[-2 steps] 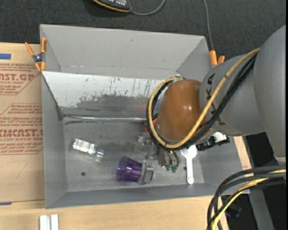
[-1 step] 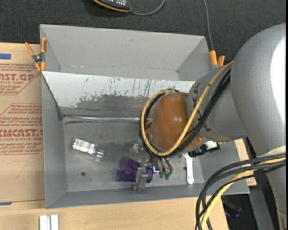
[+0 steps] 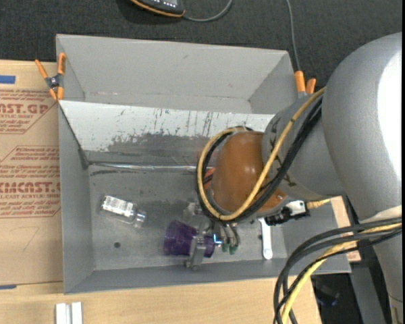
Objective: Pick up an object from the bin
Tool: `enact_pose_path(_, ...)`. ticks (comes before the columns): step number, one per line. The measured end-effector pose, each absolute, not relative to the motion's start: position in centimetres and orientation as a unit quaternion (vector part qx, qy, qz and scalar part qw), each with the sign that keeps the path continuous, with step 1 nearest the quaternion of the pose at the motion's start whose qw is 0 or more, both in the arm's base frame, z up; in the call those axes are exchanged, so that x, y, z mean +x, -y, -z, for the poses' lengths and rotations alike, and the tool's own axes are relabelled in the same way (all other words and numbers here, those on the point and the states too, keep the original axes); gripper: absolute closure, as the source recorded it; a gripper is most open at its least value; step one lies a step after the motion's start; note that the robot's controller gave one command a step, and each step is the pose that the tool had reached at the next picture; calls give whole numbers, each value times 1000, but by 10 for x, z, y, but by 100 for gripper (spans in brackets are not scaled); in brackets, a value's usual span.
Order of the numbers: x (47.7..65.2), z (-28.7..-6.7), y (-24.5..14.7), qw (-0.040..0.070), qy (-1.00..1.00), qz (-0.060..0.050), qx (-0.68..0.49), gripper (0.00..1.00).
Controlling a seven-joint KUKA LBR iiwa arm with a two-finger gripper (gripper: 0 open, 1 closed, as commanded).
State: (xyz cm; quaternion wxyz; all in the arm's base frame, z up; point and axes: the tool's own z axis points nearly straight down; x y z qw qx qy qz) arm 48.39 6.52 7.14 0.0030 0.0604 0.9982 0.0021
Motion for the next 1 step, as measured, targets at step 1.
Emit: enact_pose_path(1,486,-71,-65,1,-999,-2,32,100)
